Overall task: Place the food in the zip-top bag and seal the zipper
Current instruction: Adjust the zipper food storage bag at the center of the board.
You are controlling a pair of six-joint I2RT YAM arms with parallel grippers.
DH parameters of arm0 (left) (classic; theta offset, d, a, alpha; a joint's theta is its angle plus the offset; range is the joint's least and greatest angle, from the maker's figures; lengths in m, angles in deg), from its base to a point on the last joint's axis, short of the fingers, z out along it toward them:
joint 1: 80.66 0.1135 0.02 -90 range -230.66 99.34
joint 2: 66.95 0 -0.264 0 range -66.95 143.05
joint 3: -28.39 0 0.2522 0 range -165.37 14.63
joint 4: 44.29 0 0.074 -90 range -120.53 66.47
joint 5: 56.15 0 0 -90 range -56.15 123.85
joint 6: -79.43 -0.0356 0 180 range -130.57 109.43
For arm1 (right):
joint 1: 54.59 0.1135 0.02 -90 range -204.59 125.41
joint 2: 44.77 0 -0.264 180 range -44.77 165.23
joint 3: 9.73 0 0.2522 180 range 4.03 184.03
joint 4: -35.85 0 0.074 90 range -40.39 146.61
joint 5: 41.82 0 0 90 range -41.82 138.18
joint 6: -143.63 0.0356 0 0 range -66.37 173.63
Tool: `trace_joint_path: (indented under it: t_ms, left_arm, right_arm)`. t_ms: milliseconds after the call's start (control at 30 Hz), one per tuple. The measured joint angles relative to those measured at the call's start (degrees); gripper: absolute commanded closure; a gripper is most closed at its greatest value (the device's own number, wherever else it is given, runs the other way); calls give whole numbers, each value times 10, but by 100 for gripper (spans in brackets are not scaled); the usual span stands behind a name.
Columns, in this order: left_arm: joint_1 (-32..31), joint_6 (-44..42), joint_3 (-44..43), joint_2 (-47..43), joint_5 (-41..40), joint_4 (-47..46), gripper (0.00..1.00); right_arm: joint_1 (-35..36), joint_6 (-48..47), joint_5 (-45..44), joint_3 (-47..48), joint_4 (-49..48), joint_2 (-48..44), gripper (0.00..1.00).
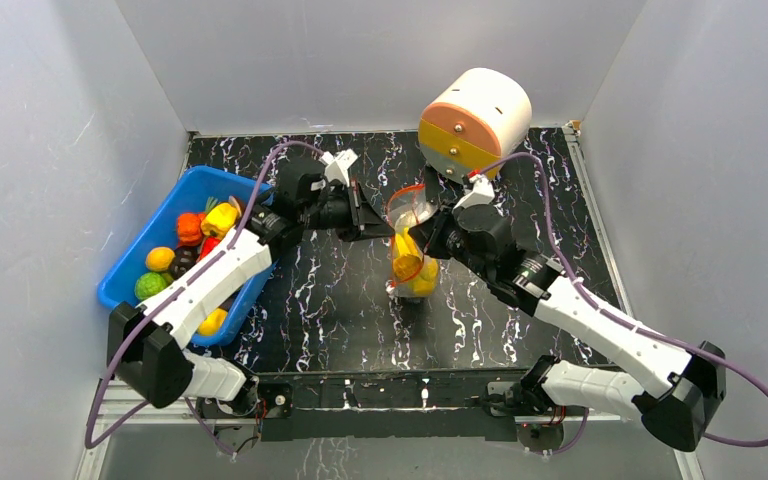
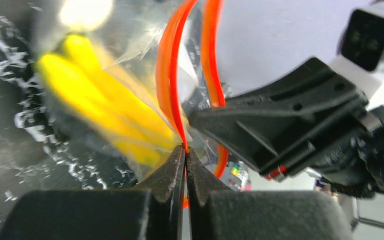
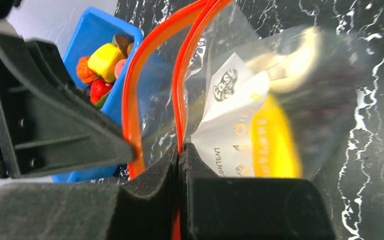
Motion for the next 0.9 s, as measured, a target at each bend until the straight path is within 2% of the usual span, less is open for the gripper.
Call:
trace_joint_path:
  t_ms: [100, 167, 333, 400, 567, 800, 900]
  left_arm:
    - [0, 53, 57, -33, 41, -78, 100]
    - [0, 68, 71, -47, 55, -93, 100]
    - [0, 35, 50, -45, 56, -46, 100]
    - [0, 31, 51, -46, 55, -37, 97]
    - [0, 24, 51, -47, 47, -23, 91]
    - [0, 17, 63, -64, 34, -25, 89]
    - [0, 12, 67, -65, 33, -24, 81]
  right_arm:
    - [0, -15, -11, 7, 10, -11, 100]
    - [-1, -24, -9, 9, 10, -14, 100]
    - [-1, -37, 10, -1, -3, -24, 100]
    - [-1, -38, 15, -9, -3, -37, 100]
    - [-1, -38, 16, -12, -5, -41, 100]
    - [-5, -57, 42, -22, -14, -32, 100]
    - [-5, -67, 49, -22, -15, -26, 100]
